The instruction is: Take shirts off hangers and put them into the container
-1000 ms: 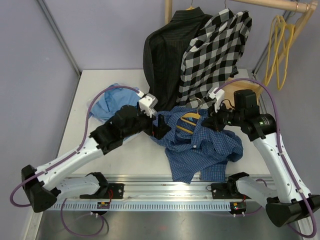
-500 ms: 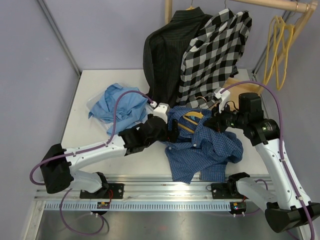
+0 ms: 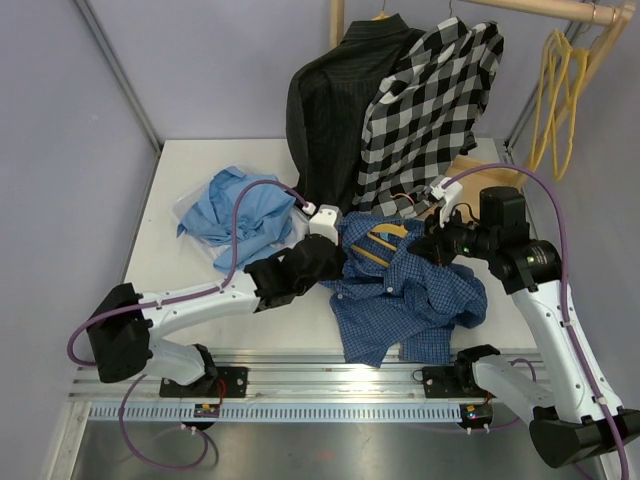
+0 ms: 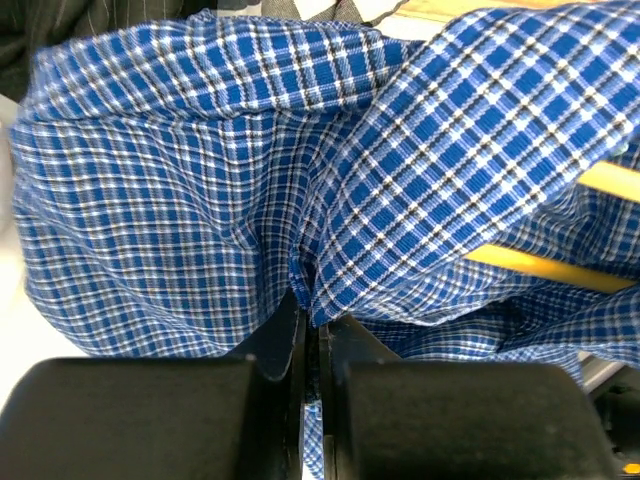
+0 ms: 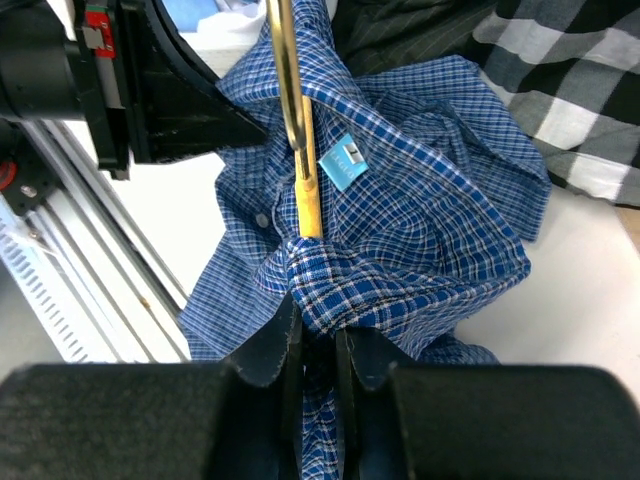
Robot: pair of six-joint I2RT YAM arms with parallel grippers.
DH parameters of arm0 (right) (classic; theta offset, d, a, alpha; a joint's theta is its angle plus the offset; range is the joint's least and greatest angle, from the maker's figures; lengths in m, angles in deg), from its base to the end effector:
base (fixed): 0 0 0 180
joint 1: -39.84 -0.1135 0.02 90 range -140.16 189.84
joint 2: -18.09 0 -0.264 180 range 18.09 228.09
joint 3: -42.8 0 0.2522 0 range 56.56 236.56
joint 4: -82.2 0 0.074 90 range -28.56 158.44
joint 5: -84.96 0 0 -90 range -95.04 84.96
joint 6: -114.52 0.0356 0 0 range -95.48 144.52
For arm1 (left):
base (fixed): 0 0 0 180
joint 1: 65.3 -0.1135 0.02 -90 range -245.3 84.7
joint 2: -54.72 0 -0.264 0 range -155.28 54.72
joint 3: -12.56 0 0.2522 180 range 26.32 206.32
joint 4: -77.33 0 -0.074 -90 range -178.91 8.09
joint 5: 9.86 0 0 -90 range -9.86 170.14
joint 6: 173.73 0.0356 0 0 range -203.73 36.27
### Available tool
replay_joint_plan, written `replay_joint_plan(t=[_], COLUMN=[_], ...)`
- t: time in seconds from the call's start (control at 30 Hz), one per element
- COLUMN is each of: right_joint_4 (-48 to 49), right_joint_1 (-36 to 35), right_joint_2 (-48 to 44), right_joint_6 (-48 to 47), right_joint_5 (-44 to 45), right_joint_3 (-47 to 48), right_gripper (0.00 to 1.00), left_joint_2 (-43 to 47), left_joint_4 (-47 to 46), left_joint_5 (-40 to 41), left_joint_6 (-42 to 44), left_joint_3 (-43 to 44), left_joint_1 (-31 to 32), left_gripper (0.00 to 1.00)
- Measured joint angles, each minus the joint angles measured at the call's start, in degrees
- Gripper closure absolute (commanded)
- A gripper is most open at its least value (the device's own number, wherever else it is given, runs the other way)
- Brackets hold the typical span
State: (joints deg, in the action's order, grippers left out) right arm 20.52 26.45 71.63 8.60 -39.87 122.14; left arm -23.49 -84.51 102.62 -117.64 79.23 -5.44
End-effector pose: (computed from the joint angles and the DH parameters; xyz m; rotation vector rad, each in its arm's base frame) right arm 0.1644 0.0600 0.3751 -0.8612 1.9564 0.6381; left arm 0.1654 -0.2578 0.2685 0.2339 2.0887 -0.6017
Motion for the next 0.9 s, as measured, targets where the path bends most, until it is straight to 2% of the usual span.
replay_joint_plan(t=[0.17, 0.4, 0.6, 0.9], right_joint_4=[-4.46, -12.79, -19.87, -23.1], right_joint_1=[0.02, 0.04, 0.04, 0.04], right_joint_2=[0.24, 0.22, -0.04, -0.5], right_joint_6=[-6.88, -20.87, -30.91, -33.86], right_joint_5=[1.92, 4.68, 1.73, -4.2], right_joint_3=[3.13, 10.03, 14.45, 20.94], right_gripper=[1.0, 1.0, 1.0, 1.0], left_joint_2=[1.31, 5.01, 4.31, -0.02], left_joint_4=[5.18, 20.11, 32.59, 38.86], left_joint_5=[0.96, 4.57, 8.0, 11.43], left_joint_6=[6.82, 21.33, 31.69, 38.14], left_joint_3=[2.67, 16.85, 26.14, 25.27], left_joint_1=[-0.02, -2.08, -3.56, -3.8], left_gripper=[1.0, 1.0, 1.0, 1.0])
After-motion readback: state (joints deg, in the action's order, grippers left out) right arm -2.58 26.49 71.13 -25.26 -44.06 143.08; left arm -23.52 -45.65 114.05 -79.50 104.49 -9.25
